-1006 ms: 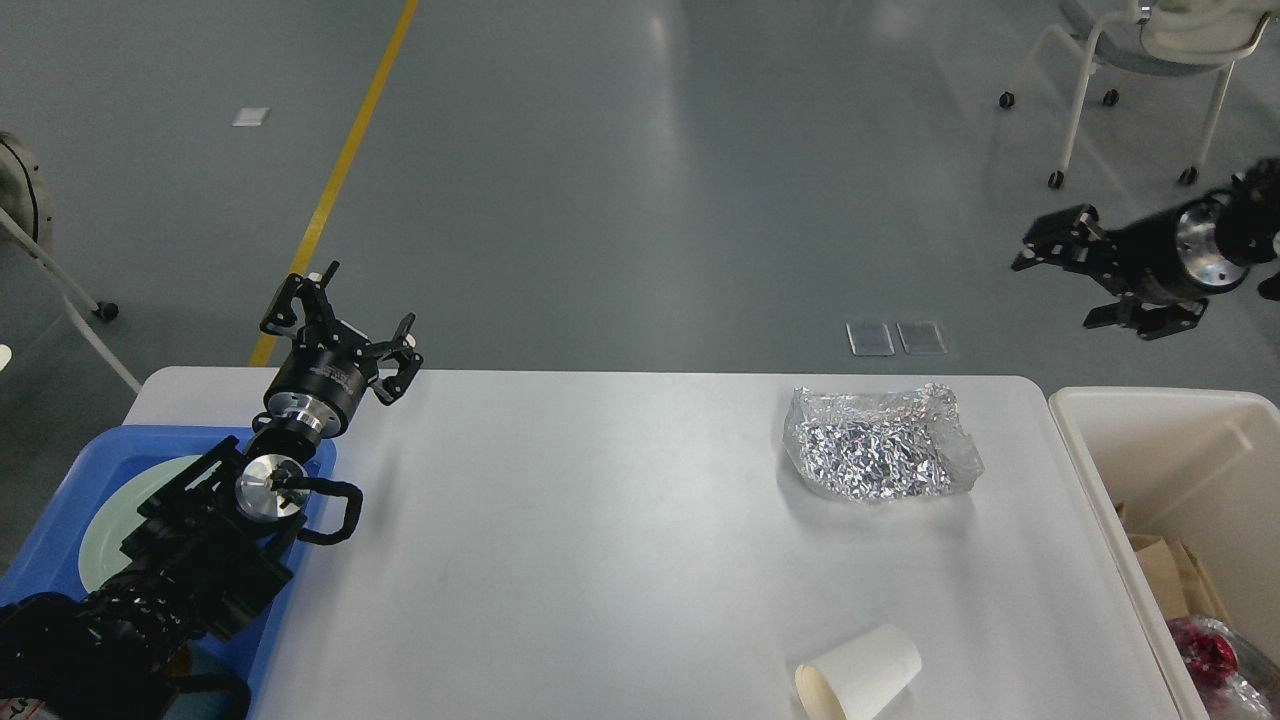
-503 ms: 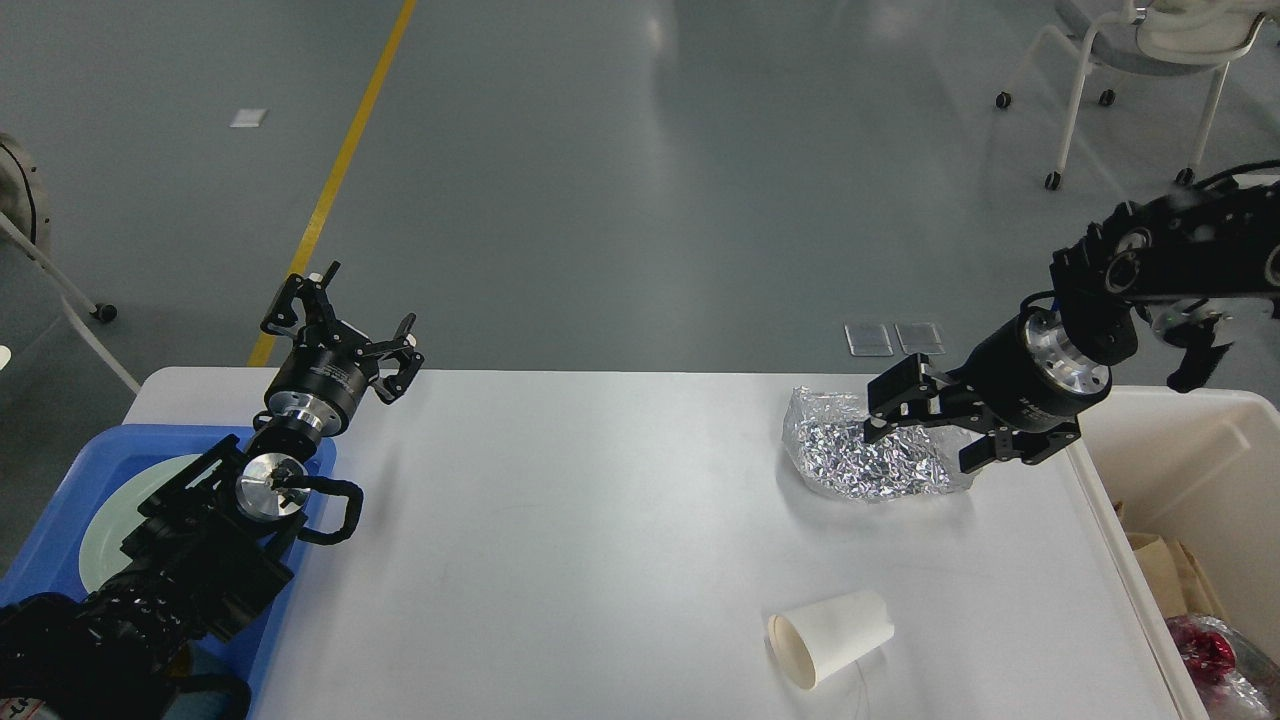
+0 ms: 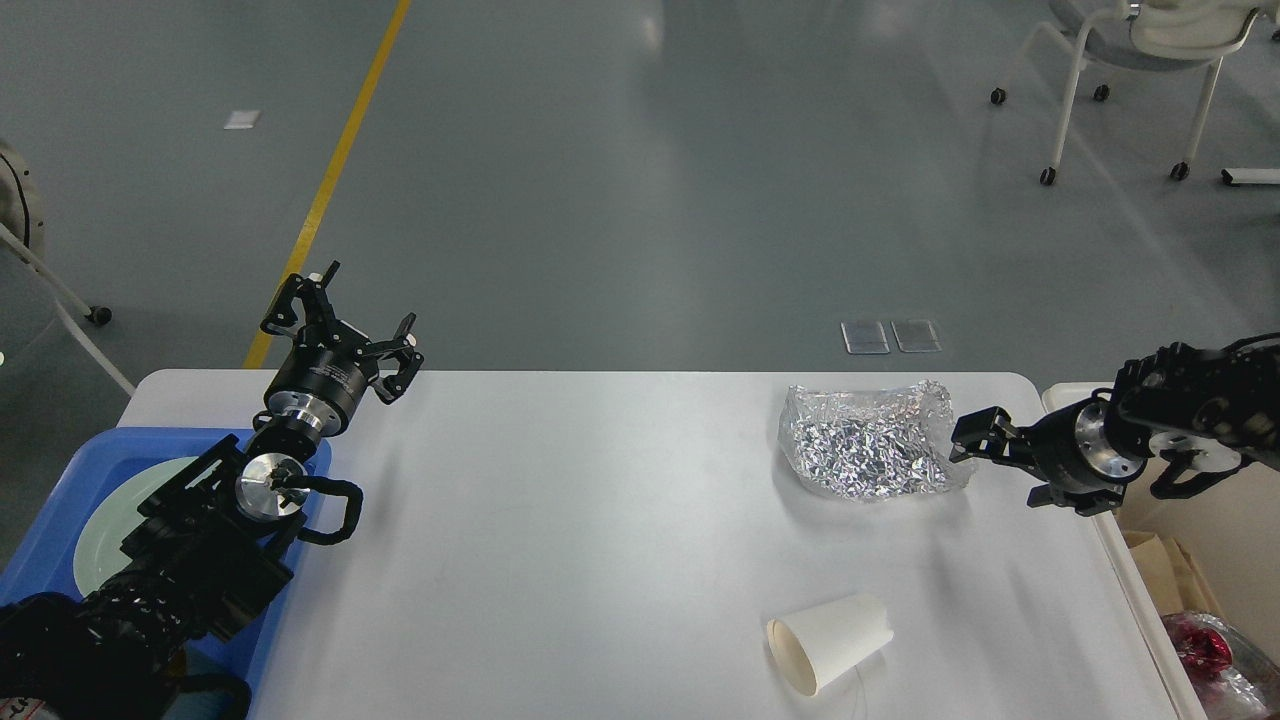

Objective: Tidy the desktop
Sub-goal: 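Move the right gripper to the crumpled foil and grasp it, then lift the crumpled foil and drop it into the white bin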

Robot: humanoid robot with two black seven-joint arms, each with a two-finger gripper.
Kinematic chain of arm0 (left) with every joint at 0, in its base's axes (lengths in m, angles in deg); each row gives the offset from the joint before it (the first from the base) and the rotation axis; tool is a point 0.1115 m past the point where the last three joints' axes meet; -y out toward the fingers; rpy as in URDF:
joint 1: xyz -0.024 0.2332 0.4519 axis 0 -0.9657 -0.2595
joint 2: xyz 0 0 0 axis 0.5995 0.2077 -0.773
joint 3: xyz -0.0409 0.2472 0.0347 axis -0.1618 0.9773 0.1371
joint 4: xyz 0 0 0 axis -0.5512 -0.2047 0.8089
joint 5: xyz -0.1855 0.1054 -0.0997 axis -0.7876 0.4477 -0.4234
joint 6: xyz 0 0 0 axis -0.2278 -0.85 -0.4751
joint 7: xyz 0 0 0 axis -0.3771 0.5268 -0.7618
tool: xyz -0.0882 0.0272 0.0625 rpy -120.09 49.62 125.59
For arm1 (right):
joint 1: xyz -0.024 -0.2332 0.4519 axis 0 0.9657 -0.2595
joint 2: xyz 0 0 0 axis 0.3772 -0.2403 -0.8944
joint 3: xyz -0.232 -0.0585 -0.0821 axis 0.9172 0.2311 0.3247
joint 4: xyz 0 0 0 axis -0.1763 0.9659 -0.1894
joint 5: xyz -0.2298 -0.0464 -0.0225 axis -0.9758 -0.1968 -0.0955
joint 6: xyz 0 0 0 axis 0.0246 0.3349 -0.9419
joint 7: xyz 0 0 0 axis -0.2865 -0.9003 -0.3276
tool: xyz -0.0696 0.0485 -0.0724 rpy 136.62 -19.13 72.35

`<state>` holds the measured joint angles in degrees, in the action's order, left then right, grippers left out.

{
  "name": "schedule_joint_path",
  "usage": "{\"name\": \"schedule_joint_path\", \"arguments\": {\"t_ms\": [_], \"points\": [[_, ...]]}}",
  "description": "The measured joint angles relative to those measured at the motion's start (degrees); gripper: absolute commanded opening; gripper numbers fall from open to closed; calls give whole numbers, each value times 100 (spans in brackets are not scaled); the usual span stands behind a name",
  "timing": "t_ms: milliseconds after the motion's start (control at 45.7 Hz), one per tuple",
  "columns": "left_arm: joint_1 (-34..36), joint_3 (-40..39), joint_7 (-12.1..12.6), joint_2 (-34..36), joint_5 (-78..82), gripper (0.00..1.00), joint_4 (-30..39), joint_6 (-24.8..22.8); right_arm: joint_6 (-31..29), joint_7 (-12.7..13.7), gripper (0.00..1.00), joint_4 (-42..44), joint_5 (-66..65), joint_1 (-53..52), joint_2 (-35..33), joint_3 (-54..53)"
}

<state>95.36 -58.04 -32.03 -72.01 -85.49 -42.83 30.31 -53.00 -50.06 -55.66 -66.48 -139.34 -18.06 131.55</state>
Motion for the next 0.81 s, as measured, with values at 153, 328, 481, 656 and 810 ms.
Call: {"name": "schedule_joint_path", "arguments": {"t_ms": [153, 328, 481, 656, 810], "points": [[0, 0, 0, 0, 0, 98, 0, 0, 58, 3, 100, 692, 507, 512, 218, -260], [0, 0, -4, 0, 0, 98, 2, 0, 272, 19, 92, 1354, 785, 1115, 784, -297], [0, 0, -6, 0, 0, 98, 2, 0, 454, 56, 37, 1709, 1205, 1397, 1091, -314], [0, 1, -5, 0, 0, 98, 2, 0, 852, 75, 0, 1845, 1837, 1550, 1303, -307], [0, 1, -1, 0, 0, 98, 6, 0, 1115, 94, 0, 1844, 1900, 1606, 1437, -303]]}}
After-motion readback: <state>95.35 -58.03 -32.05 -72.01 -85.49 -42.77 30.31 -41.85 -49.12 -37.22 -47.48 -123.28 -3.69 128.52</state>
